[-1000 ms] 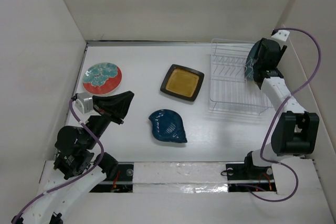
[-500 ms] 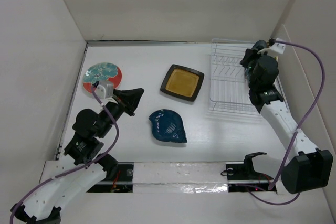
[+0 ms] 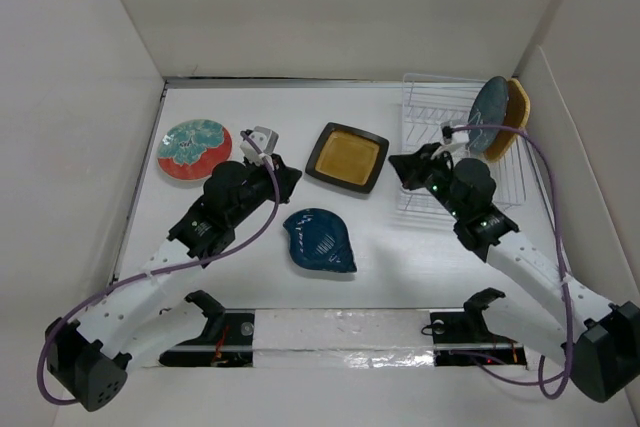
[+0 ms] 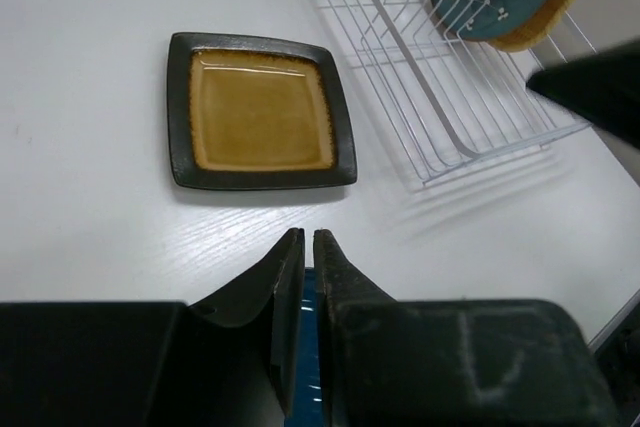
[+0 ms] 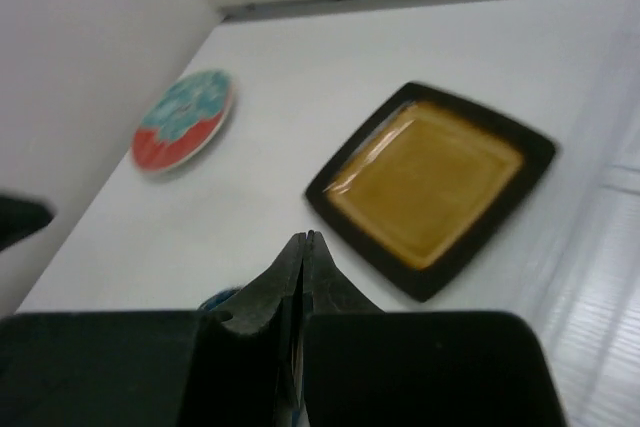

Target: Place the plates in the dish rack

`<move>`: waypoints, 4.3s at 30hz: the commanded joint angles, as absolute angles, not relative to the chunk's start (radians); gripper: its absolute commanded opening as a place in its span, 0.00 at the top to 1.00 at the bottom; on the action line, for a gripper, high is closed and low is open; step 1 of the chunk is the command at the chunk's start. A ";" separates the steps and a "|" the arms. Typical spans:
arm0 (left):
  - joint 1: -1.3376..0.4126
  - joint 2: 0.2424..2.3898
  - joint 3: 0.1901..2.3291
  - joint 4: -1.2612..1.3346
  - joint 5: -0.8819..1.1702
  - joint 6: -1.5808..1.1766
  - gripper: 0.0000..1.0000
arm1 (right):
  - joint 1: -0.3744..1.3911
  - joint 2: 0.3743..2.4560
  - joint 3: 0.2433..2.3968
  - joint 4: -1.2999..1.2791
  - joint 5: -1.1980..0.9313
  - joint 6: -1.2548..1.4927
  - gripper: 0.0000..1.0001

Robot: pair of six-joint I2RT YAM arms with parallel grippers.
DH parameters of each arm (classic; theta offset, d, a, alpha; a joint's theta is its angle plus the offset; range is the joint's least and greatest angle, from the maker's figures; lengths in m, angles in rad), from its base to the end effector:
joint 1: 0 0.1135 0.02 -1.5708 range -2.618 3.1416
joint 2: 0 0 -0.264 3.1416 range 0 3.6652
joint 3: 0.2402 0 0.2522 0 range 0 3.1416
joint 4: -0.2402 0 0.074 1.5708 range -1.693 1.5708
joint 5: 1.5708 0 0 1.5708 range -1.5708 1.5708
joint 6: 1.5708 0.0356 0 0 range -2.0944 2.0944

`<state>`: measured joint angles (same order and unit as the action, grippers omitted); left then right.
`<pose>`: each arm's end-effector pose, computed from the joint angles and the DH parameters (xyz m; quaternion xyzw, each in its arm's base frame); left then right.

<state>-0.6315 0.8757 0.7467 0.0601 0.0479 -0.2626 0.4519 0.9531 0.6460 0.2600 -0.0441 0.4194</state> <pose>0.1692 -0.1259 0.3367 0.1501 0.7154 -0.3107 0.6075 0.2046 0.1011 0.3067 -0.0270 0.7230 0.3057 0.6189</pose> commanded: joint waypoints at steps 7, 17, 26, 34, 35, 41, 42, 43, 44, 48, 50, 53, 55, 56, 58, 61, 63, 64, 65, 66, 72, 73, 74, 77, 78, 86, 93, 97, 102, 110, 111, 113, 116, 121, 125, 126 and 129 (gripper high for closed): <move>-0.511 0.851 0.782 0.169 0.107 -0.270 0.91 | 0.807 1.051 0.644 0.144 -0.051 0.388 0.67; -0.511 0.818 0.747 0.193 0.149 -0.259 0.78 | 0.827 1.377 0.669 0.219 -0.014 0.410 0.36; -0.511 0.775 0.735 0.201 0.207 -0.267 0.71 | 0.837 1.532 0.704 0.219 -0.037 0.449 0.39; -0.511 0.742 0.730 0.205 0.227 -0.284 0.69 | 0.847 1.638 0.692 0.325 -0.138 0.502 0.46; -0.511 0.741 0.730 0.206 0.226 -0.285 0.69 | 0.847 1.647 0.693 0.348 -0.147 0.506 0.47; -0.511 0.712 0.727 0.202 0.239 -0.290 0.68 | 0.847 1.686 0.693 0.410 -0.198 0.537 0.74; -0.511 0.706 0.730 0.201 0.226 -0.290 0.68 | 0.847 1.681 0.689 0.417 -0.196 0.546 0.79; -0.511 0.701 0.729 0.198 0.222 -0.288 0.68 | 0.847 1.674 0.689 0.422 -0.198 0.549 0.85; -0.511 0.692 0.729 0.198 0.224 -0.288 0.68 | 0.847 1.664 0.689 0.426 -0.196 0.552 0.86; -0.511 0.654 0.721 0.207 0.238 -0.293 0.67 | 0.859 1.603 0.713 0.399 -0.172 0.554 1.00; -0.511 0.635 0.722 0.199 0.223 -0.290 0.66 | 0.868 1.524 0.735 0.381 -0.146 0.548 1.00; -0.511 0.608 0.719 0.190 0.221 -0.290 0.64 | 0.868 1.451 0.781 0.348 -0.118 0.529 1.00; -0.511 0.595 0.716 0.190 0.227 -0.290 0.62 | 0.856 1.401 0.820 0.305 -0.060 0.497 1.00; -0.511 0.585 0.715 0.187 0.227 -0.288 0.61 | 0.841 1.350 0.843 0.255 -0.040 0.480 1.00; -0.511 0.575 0.718 0.180 0.227 -0.288 0.59 | 0.810 1.303 0.912 0.201 0.052 0.421 1.00; -0.511 0.557 0.726 0.176 0.270 -0.299 0.56 | 0.760 1.243 1.017 0.077 0.202 0.358 1.00; -0.511 0.548 0.736 0.175 0.311 -0.308 0.54 | 0.715 1.207 1.063 0.005 0.364 0.309 1.00; -0.511 0.545 0.741 0.172 0.321 -0.313 0.53 | 0.700 1.198 1.110 -0.017 0.424 0.289 1.00; -0.511 0.543 0.742 0.170 0.330 -0.317 0.52 | 0.669 1.195 1.138 -0.070 0.486 0.261 1.00; -0.511 0.542 0.747 0.169 0.354 -0.325 0.52 | 0.655 1.200 1.166 -0.089 0.632 0.206 1.00; -0.522 0.505 0.758 0.167 0.390 -0.336 0.49 | 0.514 1.287 1.363 -0.112 0.986 -0.010 1.00; -0.540 0.499 0.764 0.149 0.374 -0.321 0.49 | 0.497 1.323 1.391 -0.113 0.998 -0.064 1.00; -0.561 0.485 0.765 0.141 0.358 -0.313 0.49 | 0.477 1.344 1.441 -0.106 1.009 -0.089 1.00; -0.561 0.457 0.758 0.152 0.357 -0.322 0.48 | 0.393 1.434 1.503 -0.037 1.075 -0.211 1.00; -0.561 0.453 0.758 0.155 0.371 -0.322 0.48 | 0.374 1.457 1.535 -0.014 1.091 -0.239 1.00; -0.607 0.433 0.765 0.138 0.341 -0.307 0.48 | 0.319 1.646 1.543 0.444 1.186 -0.714 1.00; -0.626 0.425 0.765 0.132 0.327 -0.301 0.48 | 0.290 1.749 1.536 0.580 1.171 -0.870 1.00; -0.626 0.420 0.765 0.132 0.325 -0.301 0.48 | 0.256 1.770 1.506 0.572 1.137 -0.833 1.00; -0.626 0.422 0.764 0.132 0.319 -0.298 0.48 | 0.221 1.775 1.441 0.512 1.079 -0.697 1.00; -0.626 0.440 0.761 0.133 0.319 -0.299 0.48 | 0.189 1.778 1.361 0.546 1.025 -0.631 1.00; -0.626 0.442 0.761 0.133 0.318 -0.299 0.48 | 0.180 1.781 1.355 0.551 1.022 -0.629 1.00; -0.626 0.443 0.761 0.132 0.316 -0.298 0.48 | 0.179 1.796 1.341 0.564 1.022 -0.627 1.00; -0.626 0.454 0.759 0.132 0.314 -0.298 0.47 | 0.179 1.813 1.325 0.583 1.022 -0.623 1.00; -0.626 0.463 0.759 0.132 0.313 -0.298 0.48 | 0.179 1.844 1.296 0.610 1.017 -0.612 1.00; -0.626 0.471 0.758 0.132 0.310 -0.296 0.47 | 0.179 1.859 1.253 0.695 1.019 -0.623 1.00; -0.626 0.472 0.758 0.130 0.310 -0.295 0.47 | 0.179 1.868 1.247 0.706 1.017 -0.623 1.00; -0.626 0.479 0.758 0.132 0.308 -0.295 0.47 | 0.179 1.879 1.226 0.747 1.017 -0.623 1.00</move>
<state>-0.6209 0.4686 0.7273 0.0975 0.3126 -0.3107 0.1844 1.8915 1.2255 0.5388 0.9932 -0.6239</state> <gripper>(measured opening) 0.524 0.144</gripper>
